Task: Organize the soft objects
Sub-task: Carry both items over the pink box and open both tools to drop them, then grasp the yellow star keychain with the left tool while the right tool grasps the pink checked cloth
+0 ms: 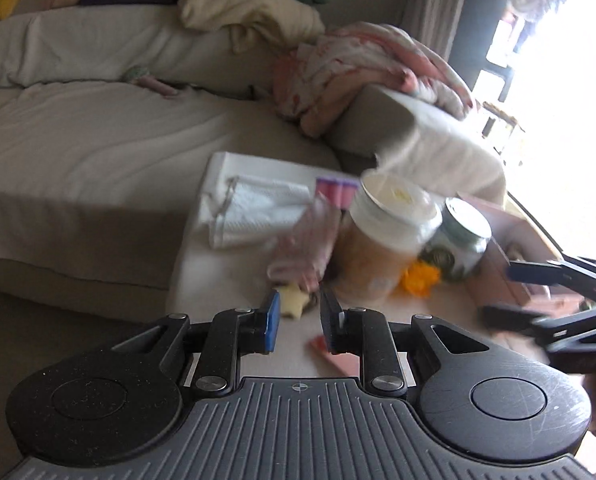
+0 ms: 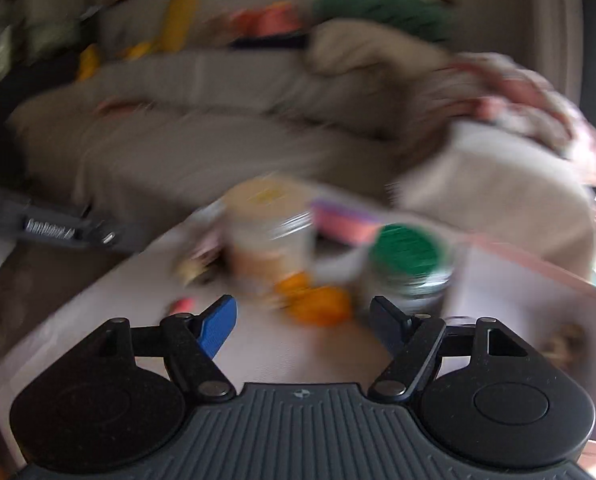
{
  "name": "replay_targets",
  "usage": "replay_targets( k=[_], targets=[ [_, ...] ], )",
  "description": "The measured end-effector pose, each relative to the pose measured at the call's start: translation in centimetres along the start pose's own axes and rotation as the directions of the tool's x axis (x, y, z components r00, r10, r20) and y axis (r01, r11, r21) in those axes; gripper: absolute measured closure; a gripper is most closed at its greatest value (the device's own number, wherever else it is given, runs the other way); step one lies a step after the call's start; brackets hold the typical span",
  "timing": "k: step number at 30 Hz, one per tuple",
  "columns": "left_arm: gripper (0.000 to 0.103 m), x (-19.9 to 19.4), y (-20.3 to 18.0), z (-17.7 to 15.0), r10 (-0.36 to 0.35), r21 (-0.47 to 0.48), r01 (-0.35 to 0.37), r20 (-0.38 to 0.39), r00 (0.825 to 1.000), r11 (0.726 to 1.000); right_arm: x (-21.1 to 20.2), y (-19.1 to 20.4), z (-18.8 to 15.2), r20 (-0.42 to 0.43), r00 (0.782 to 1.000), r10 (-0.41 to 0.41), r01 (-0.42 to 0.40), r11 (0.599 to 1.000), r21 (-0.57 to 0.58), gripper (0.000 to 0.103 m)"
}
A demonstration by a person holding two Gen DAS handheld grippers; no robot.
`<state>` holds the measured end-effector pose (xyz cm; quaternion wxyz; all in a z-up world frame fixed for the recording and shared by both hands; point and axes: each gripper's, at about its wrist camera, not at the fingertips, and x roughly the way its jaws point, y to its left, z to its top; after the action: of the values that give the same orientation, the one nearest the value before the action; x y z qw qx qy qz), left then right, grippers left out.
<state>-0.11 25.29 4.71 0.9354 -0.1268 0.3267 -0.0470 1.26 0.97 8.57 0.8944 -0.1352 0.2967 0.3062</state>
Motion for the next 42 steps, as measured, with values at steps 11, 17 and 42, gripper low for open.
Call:
replay_targets(
  k=[11, 17, 42],
  targets=[
    [0.079, 5.1, -0.2, 0.8, 0.033, 0.017, -0.032, -0.021, 0.999, 0.999, 0.7, 4.3, -3.1, -0.044, 0.999, 0.007, -0.013, 0.991, -0.131, 0.029],
    [0.075, 7.9, -0.5, 0.9, 0.067, 0.032, -0.064, -0.084, 0.994, 0.997, 0.2, 3.2, -4.0, -0.077, 0.997, -0.009, 0.003, 0.996, -0.086, 0.029],
    [0.072, 7.6, -2.6, -0.1, 0.04, 0.215, -0.016, -0.107, 0.993, 0.976, 1.4, 3.8, -4.2, -0.112, 0.994, 0.009, -0.019, 0.996, -0.084, 0.029]
  ],
)
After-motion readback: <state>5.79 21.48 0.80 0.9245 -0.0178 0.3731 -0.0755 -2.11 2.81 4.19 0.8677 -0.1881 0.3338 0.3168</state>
